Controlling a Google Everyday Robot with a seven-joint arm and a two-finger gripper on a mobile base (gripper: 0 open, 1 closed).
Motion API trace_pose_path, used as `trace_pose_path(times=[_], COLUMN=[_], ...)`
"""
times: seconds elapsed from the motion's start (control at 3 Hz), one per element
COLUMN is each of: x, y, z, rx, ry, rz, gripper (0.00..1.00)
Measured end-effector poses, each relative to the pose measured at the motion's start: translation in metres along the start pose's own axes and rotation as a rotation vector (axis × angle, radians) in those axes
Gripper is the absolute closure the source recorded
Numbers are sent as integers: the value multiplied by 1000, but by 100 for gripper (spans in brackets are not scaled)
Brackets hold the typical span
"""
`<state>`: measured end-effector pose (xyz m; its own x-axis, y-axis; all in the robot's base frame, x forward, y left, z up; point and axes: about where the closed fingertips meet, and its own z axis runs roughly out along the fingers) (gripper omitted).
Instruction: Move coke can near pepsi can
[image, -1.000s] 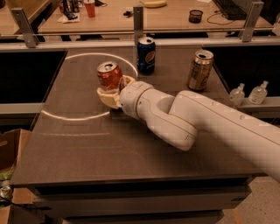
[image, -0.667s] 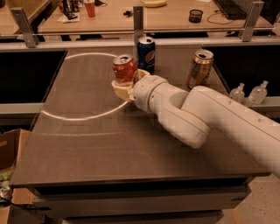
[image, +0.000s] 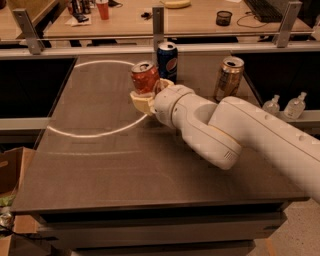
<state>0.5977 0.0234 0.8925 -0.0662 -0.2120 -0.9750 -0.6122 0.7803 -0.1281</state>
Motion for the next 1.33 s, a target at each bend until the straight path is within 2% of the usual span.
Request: trace_pose_path(times=[0.33,0.67,1.0,1.33], x=[-4,2,12,26], y=[-22,-28,-15,9], z=[4,20,36,56], rx=[79,148,183,173], ry=[31,63,59,18], rz=[55,109,181,260], gripper=[100,100,100,100])
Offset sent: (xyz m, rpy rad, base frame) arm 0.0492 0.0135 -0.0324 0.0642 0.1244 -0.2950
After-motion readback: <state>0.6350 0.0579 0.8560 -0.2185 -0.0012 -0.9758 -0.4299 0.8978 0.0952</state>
